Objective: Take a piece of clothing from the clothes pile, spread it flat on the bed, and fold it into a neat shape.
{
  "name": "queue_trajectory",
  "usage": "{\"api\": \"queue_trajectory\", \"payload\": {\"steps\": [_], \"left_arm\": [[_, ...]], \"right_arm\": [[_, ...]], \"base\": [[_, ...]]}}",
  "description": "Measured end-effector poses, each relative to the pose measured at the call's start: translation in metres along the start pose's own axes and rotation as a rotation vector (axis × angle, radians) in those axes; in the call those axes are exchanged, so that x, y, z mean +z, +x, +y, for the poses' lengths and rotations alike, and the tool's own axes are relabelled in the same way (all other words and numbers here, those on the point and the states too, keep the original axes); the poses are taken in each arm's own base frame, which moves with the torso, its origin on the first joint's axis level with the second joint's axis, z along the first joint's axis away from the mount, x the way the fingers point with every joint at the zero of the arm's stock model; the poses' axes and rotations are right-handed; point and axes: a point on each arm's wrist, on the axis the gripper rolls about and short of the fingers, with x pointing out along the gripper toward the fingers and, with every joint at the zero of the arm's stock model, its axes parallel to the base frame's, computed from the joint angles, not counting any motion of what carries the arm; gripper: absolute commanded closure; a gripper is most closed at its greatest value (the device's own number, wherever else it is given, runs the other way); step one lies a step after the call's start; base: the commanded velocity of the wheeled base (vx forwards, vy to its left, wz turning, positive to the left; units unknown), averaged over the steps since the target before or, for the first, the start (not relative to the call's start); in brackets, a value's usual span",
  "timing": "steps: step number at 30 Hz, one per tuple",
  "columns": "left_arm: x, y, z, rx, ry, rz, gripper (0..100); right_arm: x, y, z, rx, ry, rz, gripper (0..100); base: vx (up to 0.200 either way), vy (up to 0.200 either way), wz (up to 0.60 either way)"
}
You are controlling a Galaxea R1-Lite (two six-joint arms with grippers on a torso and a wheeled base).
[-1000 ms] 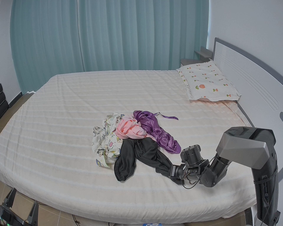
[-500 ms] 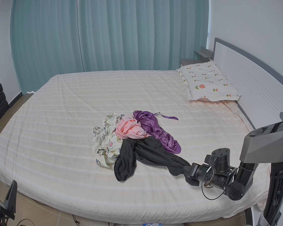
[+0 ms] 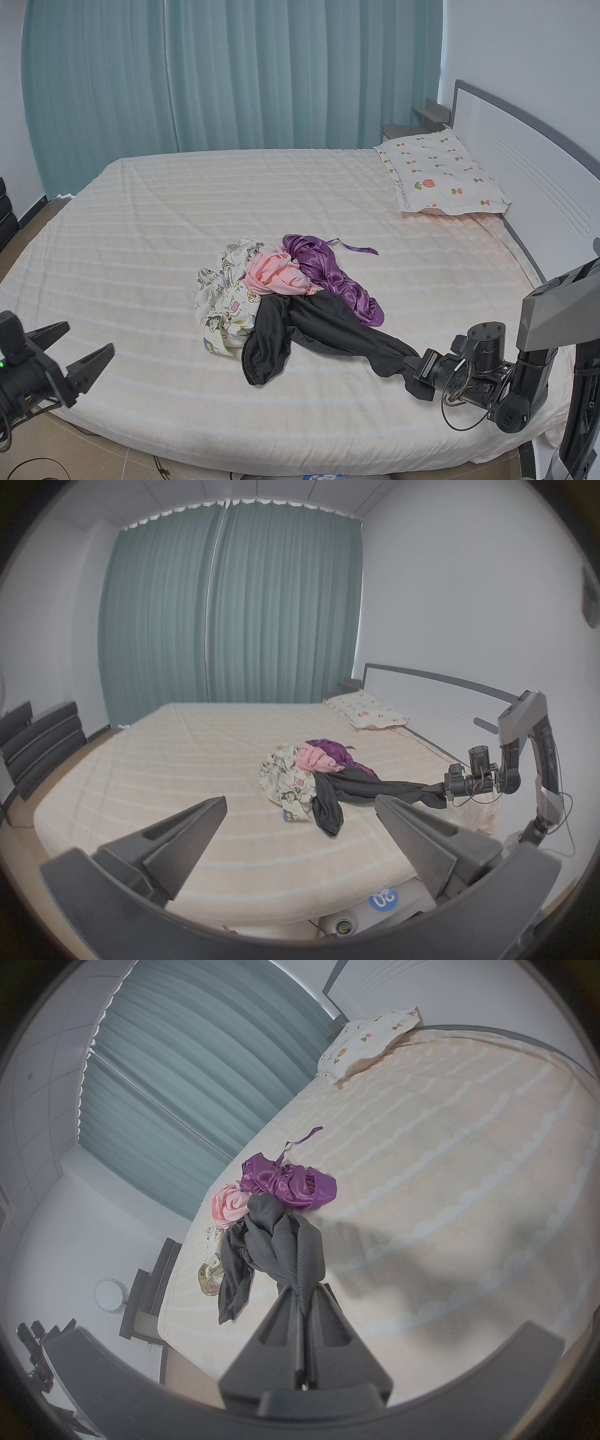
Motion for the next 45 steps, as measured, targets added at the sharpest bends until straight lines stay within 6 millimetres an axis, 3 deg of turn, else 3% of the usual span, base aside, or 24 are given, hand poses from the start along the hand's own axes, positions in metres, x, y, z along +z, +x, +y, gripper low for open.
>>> {"api": "queue_trajectory", "payload": {"steps": [7,14,29,35,40,45], "left_arm": [[-0.002,0.073,-0.011,-0.008,-0.064,0.143,0],[-0.023,0.147,-0.032,0.016,-0.109,0.267,0],[-0.119,0.301,-0.099,0.086,-0.209,0.451,0],[-0.138,0.327,-0.105,0.121,-0.224,0.482,0],[-0.148,0.329,-0.102,0.152,-0.214,0.523,0],[-0.138,0.322,-0.1,0.162,-0.22,0.518,0]], "right_arm": [[-0.002,0.001,0.001,0.014,0.011,-0.001,100],[-0.004,0.003,0.001,0.022,0.021,-0.001,100],[-0.012,0.01,-0.002,0.01,0.039,0.009,100],[-0.015,0.012,-0.004,0.0,0.041,0.014,100],[-0.016,0.012,-0.005,-0.003,0.041,0.016,100],[-0.016,0.013,-0.005,-0.005,0.041,0.019,100]], "base": [[0.0,0.0,0.0],[0.0,0.0,0.0],[0.0,0.0,0.0],[0.0,0.0,0.0],[0.0,0.0,0.0],[0.0,0.0,0.0]]}}
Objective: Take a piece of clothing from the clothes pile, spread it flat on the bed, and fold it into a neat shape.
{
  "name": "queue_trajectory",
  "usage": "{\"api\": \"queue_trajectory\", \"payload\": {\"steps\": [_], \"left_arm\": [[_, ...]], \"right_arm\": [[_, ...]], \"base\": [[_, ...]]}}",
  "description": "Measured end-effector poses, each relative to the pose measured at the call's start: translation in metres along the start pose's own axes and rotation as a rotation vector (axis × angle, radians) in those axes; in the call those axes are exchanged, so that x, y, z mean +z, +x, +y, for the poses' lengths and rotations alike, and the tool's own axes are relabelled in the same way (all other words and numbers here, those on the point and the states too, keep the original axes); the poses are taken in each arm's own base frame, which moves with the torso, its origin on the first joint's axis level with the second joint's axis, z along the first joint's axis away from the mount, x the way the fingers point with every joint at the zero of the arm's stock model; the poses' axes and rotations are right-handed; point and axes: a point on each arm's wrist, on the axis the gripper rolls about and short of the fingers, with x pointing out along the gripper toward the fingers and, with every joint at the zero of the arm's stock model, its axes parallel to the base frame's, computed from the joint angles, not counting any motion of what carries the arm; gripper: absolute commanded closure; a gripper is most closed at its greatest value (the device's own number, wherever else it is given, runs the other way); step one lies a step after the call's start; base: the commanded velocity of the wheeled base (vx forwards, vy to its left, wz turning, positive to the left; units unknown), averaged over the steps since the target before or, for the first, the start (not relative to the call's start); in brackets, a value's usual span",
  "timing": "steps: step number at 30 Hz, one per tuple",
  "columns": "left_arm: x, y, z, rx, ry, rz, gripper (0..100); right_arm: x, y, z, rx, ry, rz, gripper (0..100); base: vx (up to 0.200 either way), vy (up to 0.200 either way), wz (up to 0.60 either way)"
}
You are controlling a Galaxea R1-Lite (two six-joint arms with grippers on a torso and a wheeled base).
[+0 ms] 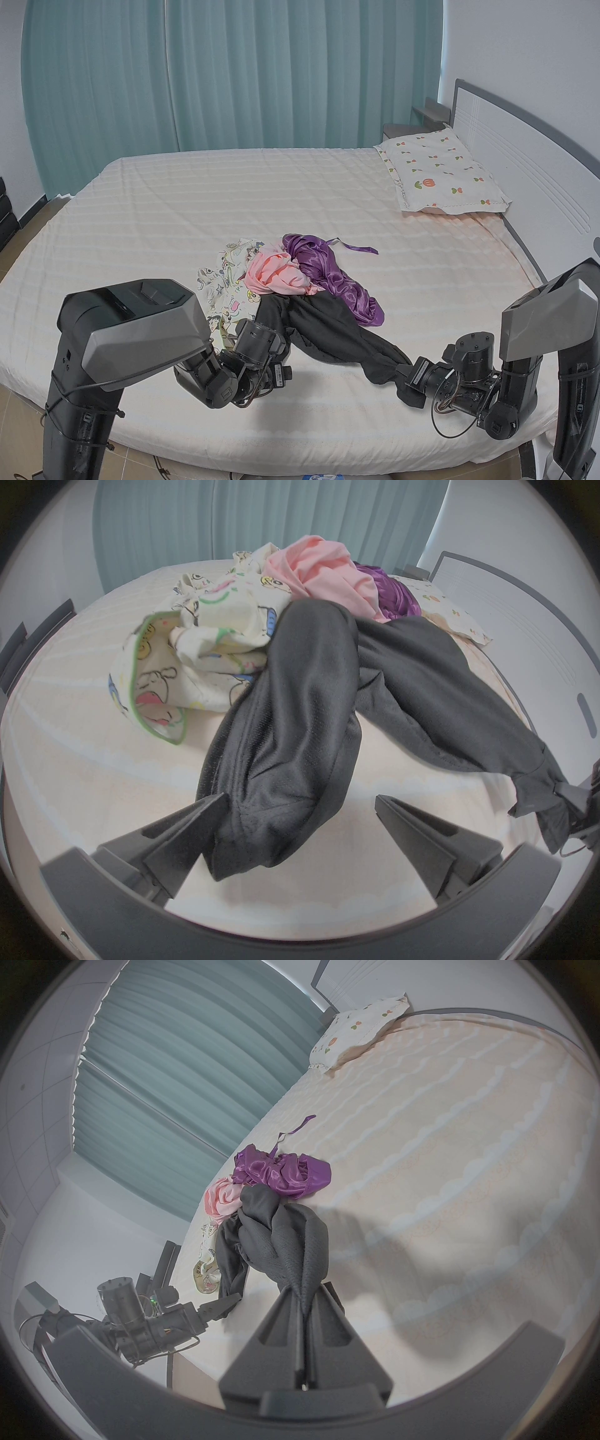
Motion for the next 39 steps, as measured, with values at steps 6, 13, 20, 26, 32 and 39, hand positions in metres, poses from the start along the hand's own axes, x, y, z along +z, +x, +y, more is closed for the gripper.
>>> {"api": "queue_trajectory", "payload": {"steps": [6,13,20,26,32,39], "left_arm": [[0.01,-0.014,0.002,0.01,-0.016,-0.012,0],[0.01,-0.007,0.007,0.079,-0.016,-0.015,0],[0.011,0.011,0.003,0.085,-0.018,-0.027,0],[0.012,0.022,-0.002,0.079,-0.028,-0.037,100],[0.01,0.021,0.0,0.084,-0.083,-0.03,100],[0.028,-0.016,0.001,0.023,-0.201,-0.057,100]], "right_arm": [[0.0,0.0,0.0,-0.003,0.0,0.0,100],[0.0,0.0,0.0,-0.003,0.001,-0.001,100],[0.0,0.001,-0.001,-0.003,0.002,-0.001,100],[-0.001,0.001,-0.001,-0.003,0.002,0.001,100],[0.0,0.001,-0.001,-0.003,0.004,0.0,100],[0.006,-0.003,0.008,0.028,0.022,-0.028,100]], "base": [[0.0,0.0,0.0],[0.0,0.0,0.0],[0.0,0.0,0.0],[0.0,0.0,0.0],[0.0,0.0,0.0],[0.0,0.0,0.0]]}}
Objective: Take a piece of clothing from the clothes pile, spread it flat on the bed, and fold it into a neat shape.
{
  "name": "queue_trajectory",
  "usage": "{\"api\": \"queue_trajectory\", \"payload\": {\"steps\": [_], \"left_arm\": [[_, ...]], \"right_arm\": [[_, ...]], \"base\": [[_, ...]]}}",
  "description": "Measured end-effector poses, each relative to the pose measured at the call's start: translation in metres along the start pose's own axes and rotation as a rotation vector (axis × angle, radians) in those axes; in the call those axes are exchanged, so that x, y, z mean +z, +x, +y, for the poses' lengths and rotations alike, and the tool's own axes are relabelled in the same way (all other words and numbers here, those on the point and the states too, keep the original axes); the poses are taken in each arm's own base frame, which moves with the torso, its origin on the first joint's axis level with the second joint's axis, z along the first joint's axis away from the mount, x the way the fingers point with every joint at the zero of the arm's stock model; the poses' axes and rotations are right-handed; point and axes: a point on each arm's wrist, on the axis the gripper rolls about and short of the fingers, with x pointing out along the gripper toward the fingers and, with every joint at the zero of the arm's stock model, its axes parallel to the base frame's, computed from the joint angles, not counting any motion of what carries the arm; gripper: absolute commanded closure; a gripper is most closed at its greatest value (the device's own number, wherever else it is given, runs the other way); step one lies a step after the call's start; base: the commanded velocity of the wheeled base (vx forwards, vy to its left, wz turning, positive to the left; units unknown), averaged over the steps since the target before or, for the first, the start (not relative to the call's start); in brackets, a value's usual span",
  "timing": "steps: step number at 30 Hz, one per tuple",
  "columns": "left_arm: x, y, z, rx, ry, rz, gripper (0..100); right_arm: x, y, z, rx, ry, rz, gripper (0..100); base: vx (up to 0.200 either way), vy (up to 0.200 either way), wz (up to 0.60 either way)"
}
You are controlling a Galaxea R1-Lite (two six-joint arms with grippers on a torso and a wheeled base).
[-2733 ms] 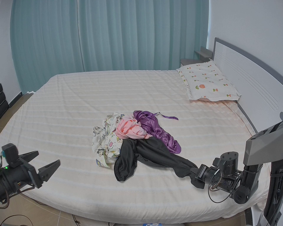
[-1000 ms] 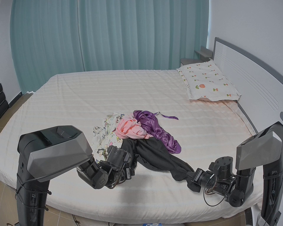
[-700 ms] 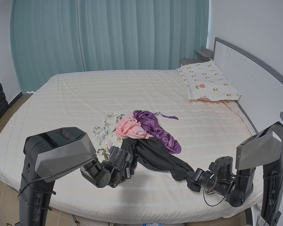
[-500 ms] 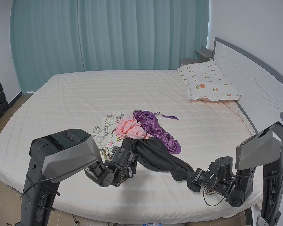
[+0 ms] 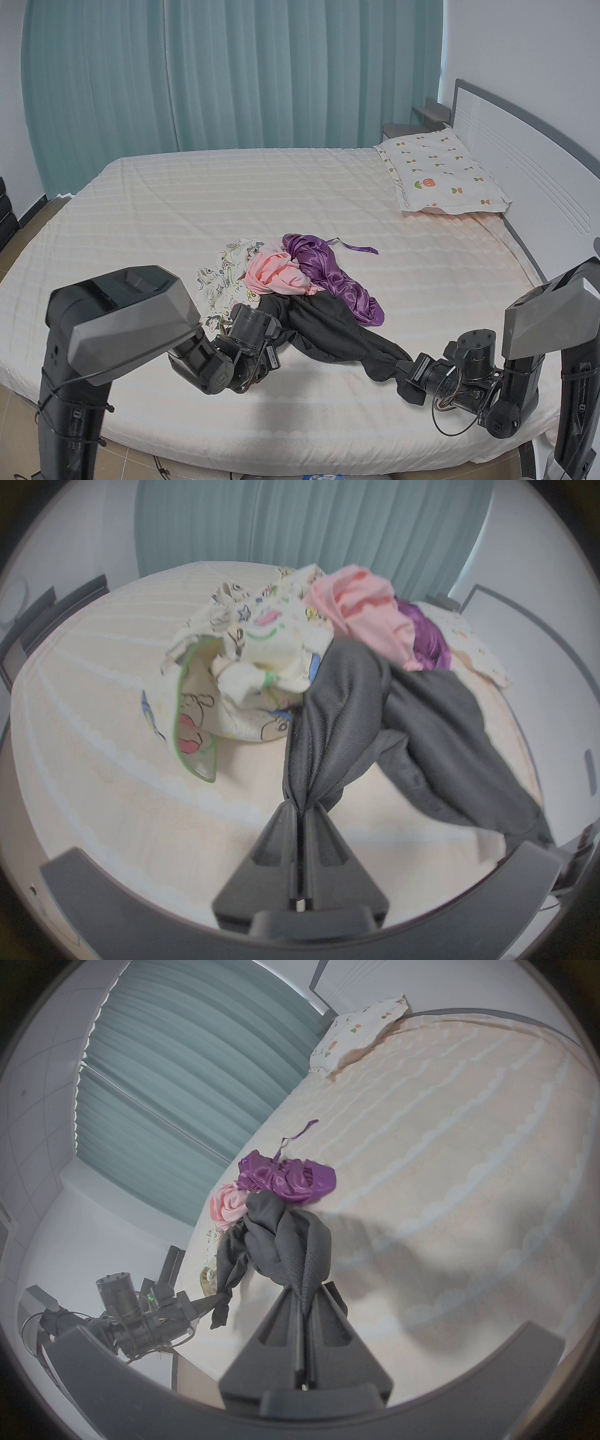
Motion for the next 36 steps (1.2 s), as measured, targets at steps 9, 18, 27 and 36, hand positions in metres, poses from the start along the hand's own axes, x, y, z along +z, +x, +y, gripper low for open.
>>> {"api": "queue_trajectory", "payload": {"steps": [9,18,27,36], "left_arm": [[0.048,-0.082,-0.013,-0.182,-0.117,-0.113,100],[0.088,-0.165,-0.019,-0.391,-0.271,-0.273,100],[0.074,-0.183,-0.005,-0.464,-0.381,-0.173,100],[0.051,-0.176,0.009,-0.459,-0.38,-0.029,100]], "right_arm": [[0.031,-0.007,0.042,0.174,-0.011,-0.133,100],[0.077,-0.042,0.121,0.526,-0.053,-0.3,100],[0.049,-0.043,0.126,0.551,-0.077,-0.187,100],[0.032,-0.036,0.123,0.531,-0.089,-0.129,100]], "base": [[0.0,0.0,0.0],[0.0,0.0,0.0],[0.0,0.0,0.0],[-0.022,0.0,0.0]]}}
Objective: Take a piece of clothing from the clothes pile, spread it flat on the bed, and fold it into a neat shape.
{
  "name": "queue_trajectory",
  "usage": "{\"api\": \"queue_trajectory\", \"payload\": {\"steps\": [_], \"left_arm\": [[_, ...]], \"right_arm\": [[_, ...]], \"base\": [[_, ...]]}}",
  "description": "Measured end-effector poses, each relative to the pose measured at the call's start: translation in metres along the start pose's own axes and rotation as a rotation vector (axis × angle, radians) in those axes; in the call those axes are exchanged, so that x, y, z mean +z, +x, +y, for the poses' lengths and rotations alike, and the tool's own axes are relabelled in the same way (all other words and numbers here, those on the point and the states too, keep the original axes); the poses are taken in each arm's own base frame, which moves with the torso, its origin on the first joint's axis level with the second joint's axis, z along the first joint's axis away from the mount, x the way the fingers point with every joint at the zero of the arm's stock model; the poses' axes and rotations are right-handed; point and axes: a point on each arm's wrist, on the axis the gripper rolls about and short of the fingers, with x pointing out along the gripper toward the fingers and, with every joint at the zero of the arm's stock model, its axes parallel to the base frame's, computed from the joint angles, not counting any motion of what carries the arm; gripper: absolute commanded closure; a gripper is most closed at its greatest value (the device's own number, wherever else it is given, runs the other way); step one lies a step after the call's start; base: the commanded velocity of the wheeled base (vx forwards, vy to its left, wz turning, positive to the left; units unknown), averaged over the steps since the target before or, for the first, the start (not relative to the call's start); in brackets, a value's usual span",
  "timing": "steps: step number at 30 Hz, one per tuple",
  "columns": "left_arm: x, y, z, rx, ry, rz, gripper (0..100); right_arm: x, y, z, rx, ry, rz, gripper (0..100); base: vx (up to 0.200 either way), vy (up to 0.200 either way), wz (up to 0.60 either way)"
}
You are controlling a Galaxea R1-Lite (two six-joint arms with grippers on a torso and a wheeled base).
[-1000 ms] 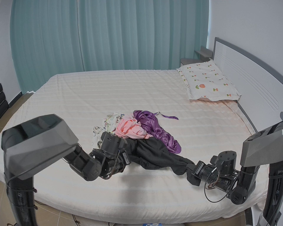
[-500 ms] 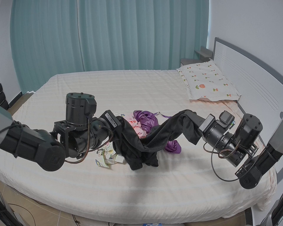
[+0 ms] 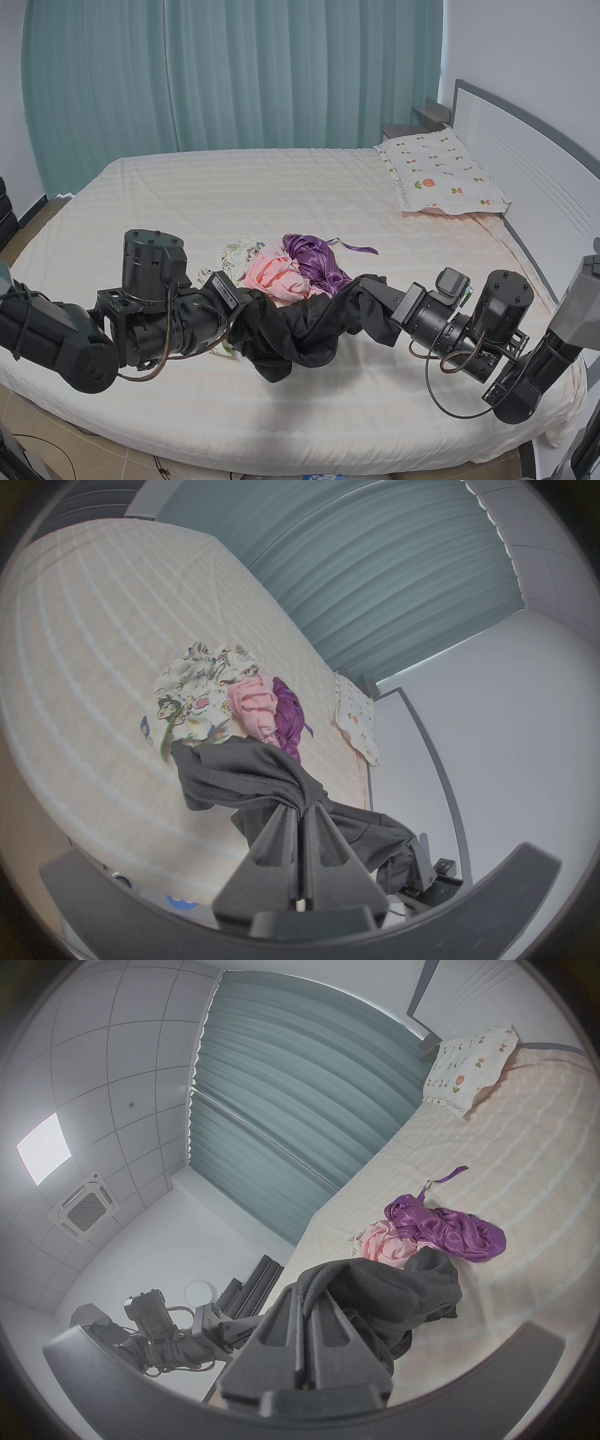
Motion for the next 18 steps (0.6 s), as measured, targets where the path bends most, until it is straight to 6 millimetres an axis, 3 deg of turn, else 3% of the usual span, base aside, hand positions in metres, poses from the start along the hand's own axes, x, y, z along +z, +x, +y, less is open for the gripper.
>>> {"api": "queue_trajectory", "payload": {"steps": [5,18], "left_arm": [[-0.004,0.003,0.003,-0.004,-0.01,0.012,100],[-0.004,0.011,0.008,0.02,-0.027,0.017,100]], "right_arm": [[-0.003,0.0,0.001,-0.003,0.0,0.005,100],[-0.004,0.0,0.0,-0.011,0.001,0.006,100]], "base": [[-0.2,0.0,0.0],[0.0,0.0,0.0]]}}
